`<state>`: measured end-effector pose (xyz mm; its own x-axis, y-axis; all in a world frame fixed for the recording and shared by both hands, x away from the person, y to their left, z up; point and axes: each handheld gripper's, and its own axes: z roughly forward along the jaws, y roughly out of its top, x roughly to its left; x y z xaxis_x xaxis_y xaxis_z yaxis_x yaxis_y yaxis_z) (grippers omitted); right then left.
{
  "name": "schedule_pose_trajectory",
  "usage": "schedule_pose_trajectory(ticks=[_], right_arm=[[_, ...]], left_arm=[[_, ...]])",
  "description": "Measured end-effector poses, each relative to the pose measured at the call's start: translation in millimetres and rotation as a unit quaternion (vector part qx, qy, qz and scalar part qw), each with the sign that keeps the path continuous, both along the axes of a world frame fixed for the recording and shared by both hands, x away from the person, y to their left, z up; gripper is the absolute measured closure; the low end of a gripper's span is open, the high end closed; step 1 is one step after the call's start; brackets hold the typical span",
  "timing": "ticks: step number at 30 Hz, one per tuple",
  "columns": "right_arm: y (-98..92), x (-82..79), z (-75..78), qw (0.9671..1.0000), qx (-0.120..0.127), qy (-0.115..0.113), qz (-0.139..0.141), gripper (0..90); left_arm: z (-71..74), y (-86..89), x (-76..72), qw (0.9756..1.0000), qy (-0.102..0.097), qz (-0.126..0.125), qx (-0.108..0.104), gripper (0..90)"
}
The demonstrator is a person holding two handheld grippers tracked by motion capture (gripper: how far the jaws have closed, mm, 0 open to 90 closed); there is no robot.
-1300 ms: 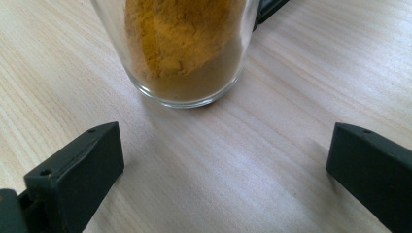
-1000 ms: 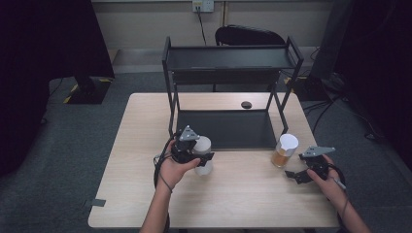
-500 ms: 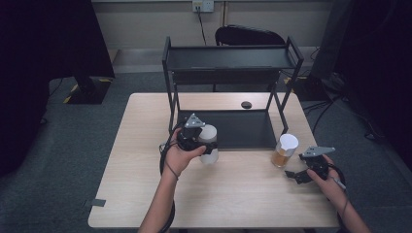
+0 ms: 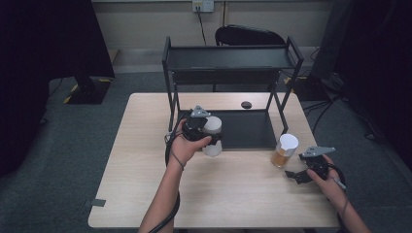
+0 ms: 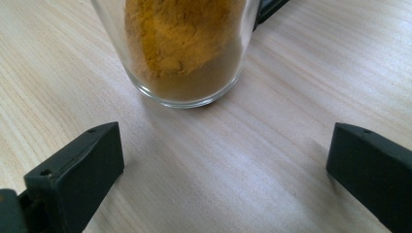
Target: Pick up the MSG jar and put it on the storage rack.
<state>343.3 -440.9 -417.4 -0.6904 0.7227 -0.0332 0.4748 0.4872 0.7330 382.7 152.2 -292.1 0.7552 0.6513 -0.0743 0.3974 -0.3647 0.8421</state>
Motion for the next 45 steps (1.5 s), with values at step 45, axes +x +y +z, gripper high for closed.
schedule_pose_trajectory(ticks=[45], right_arm=[[0.0,0.0,0.0,1.0,0.0,0.0,0.0,0.0]], left_arm=[[88.0,-14.8,32.4,0.9998,-0.008,0.016,-0.013,34.2]])
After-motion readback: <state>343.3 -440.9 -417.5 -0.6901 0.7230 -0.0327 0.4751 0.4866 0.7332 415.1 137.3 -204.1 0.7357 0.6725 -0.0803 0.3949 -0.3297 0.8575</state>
